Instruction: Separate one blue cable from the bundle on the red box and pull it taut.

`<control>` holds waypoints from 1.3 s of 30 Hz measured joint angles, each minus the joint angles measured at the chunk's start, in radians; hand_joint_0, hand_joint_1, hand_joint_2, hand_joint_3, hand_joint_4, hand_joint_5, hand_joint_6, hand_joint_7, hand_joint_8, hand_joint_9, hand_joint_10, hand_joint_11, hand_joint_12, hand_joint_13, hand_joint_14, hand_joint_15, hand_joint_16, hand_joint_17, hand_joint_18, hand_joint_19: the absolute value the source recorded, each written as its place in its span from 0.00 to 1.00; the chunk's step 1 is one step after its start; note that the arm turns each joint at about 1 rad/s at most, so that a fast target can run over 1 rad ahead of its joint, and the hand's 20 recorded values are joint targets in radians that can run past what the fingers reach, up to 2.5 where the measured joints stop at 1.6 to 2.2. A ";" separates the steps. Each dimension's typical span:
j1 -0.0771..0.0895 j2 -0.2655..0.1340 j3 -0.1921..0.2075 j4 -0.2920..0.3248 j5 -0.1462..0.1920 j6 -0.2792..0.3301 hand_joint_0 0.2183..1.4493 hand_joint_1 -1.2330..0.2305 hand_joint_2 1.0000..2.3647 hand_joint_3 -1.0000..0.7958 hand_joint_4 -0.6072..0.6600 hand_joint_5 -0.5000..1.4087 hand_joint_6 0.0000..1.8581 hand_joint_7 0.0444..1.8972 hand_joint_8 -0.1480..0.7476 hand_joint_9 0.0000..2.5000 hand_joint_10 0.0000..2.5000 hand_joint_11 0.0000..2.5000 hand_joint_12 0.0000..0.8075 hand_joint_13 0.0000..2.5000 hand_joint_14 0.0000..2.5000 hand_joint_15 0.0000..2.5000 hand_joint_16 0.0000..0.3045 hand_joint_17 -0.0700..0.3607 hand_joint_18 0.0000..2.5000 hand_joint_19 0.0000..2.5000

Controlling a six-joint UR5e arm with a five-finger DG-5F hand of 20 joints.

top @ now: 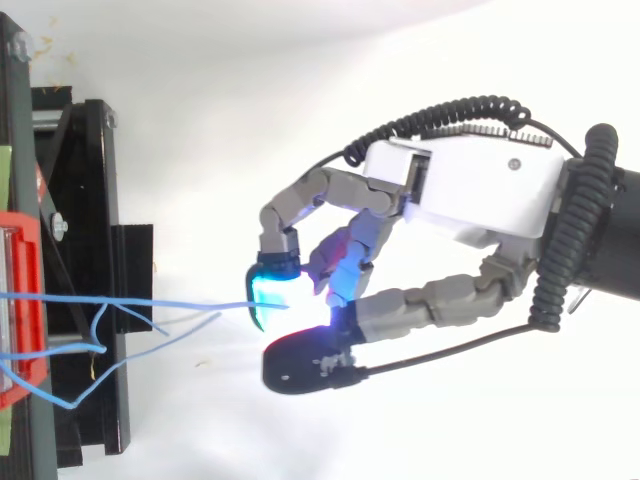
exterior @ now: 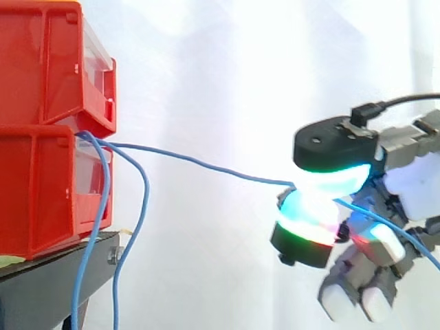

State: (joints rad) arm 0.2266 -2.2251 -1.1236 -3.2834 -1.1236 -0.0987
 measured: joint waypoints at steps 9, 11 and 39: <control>0.011 0.098 -0.216 0.203 0.032 0.011 0.37 0.15 0.00 0.64 0.35 0.25 0.48 0.64 0.38 0.55 0.01 0.18 0.37 0.36 0.01 0.14 0.13 0.38 0.35 0.17; 0.012 0.106 -0.243 0.248 0.039 0.010 0.37 0.15 0.00 0.64 0.35 0.25 0.48 0.63 0.37 0.55 0.01 0.18 0.37 0.36 0.01 0.14 0.13 0.38 0.35 0.17; 0.013 0.110 -0.263 0.295 0.045 0.000 0.35 0.15 0.05 0.64 0.36 0.25 0.48 0.64 0.39 0.57 0.01 0.18 0.39 0.39 0.01 0.16 0.13 0.38 0.35 0.16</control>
State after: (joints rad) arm 0.2393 -2.1148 -1.3867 -2.9880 -1.0783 -0.0982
